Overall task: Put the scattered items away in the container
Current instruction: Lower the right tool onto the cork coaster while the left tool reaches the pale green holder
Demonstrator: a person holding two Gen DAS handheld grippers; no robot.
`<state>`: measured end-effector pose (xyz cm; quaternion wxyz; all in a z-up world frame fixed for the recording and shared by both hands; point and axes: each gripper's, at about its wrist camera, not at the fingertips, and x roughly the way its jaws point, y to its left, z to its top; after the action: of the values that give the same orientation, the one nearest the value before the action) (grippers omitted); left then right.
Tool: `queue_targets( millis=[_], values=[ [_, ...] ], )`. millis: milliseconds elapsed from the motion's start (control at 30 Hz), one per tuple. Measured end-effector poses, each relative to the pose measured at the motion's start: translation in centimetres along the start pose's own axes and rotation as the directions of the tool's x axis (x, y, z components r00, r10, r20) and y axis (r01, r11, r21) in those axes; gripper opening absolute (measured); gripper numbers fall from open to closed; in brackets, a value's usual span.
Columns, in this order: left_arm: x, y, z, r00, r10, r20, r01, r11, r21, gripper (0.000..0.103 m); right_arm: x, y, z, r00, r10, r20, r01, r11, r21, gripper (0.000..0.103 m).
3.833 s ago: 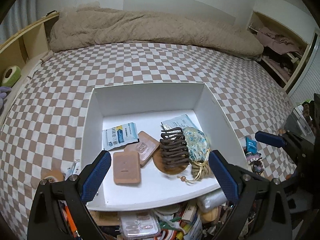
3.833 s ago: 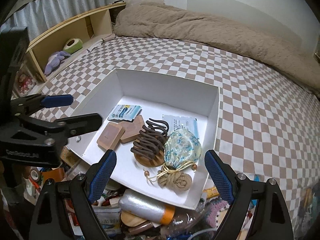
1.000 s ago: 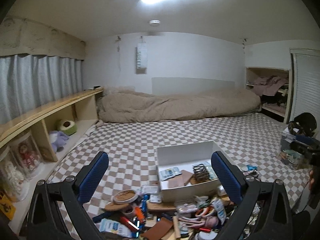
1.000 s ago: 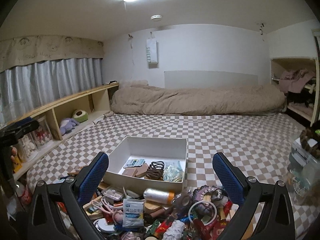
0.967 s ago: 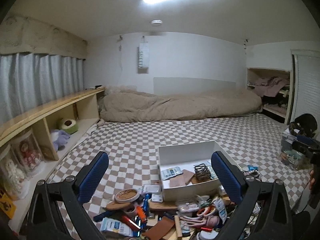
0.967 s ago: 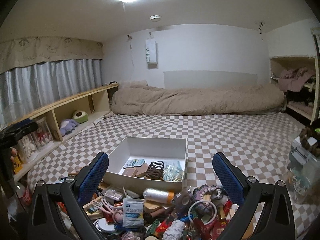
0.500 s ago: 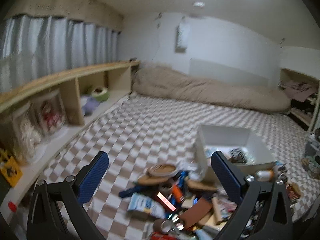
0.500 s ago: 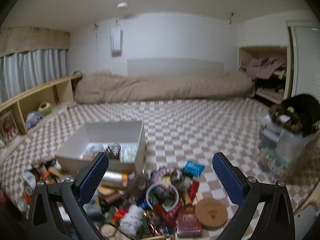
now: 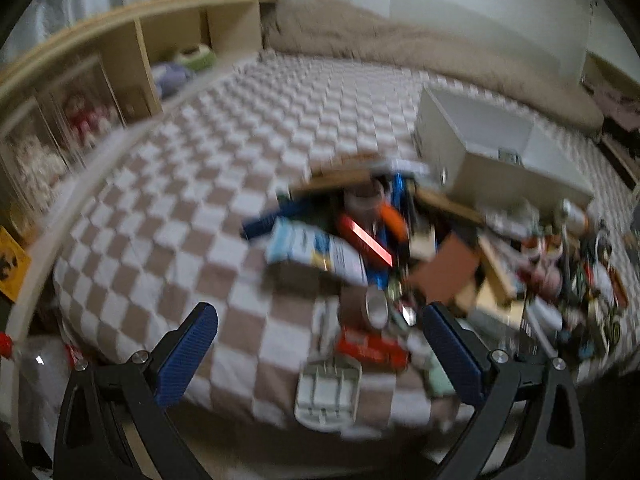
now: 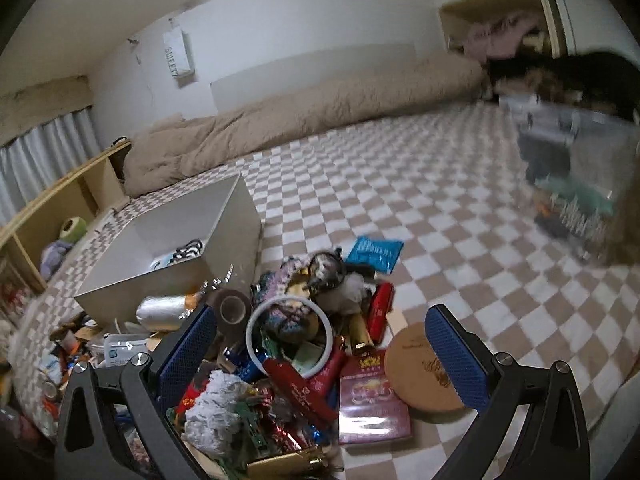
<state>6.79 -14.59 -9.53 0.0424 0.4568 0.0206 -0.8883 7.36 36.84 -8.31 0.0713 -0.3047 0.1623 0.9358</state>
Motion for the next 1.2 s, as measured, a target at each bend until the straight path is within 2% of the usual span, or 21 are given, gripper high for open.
queue_targets(
  millis=[100,267,367,433,567,733,833,1000,1067,1200],
  values=[
    [1.0,-0.3,-1.5,0.996,0.009,-0.086,-0.007,1.000,0.027,0.103,0.6,-1.4,-0.1,0.999,-0.025,-0.031,0.026,0.999,0.033,0.103],
    [2.3,-0.7,-2.9,0.983,0.038,-0.182,-0.027,0.998,0.062,0.103,1.7,-3.4,-0.7,0.992,-0.066,-0.110,0.074,0.994,0.075,0.103],
    [3.7,-0.9,-3.6,0.963,0.064,-0.262,-0.043,0.995,0.085,0.103,2.1,-4.9,-1.0,0.983,-0.105,-0.152,0.123,0.986,0.110,0.103],
    [4.5,-0.9,-3.9,0.953,0.090,-0.290,-0.062,0.993,0.103,0.103,2.5,-5.7,-1.1,0.974,-0.135,-0.181,0.158,0.981,0.116,0.103],
    [5.5,-1.0,-4.0,0.947,0.079,-0.312,-0.054,0.995,0.089,0.103,4.0,-7.0,-1.2,0.953,-0.178,-0.244,0.204,0.975,0.087,0.103],
    [6.6,-1.1,-4.5,0.938,0.057,-0.341,-0.039,0.997,0.060,0.103,5.9,-8.2,-1.6,0.939,-0.130,-0.318,0.175,0.978,0.116,0.103],
    [7.1,-0.8,-4.6,0.929,0.052,-0.366,-0.039,0.998,0.042,0.097,6.8,-8.7,-1.9,0.928,-0.117,-0.353,0.175,0.975,0.135,0.103],
    [7.7,-0.4,-4.8,0.921,0.029,-0.388,-0.030,1.000,0.005,0.092,7.2,-8.6,-2.3,0.928,-0.067,-0.366,0.128,0.981,0.145,0.103],
    [7.9,-0.4,-4.8,0.919,0.022,-0.393,-0.023,1.000,0.002,0.088,7.3,-8.4,-2.4,0.928,-0.069,-0.366,0.126,0.983,0.135,0.103],
    [8.2,-0.7,-4.8,0.917,0.027,-0.398,-0.026,1.000,0.008,0.088,7.6,-8.4,-2.5,0.923,-0.077,-0.377,0.132,0.984,0.120,0.103]
  ],
)
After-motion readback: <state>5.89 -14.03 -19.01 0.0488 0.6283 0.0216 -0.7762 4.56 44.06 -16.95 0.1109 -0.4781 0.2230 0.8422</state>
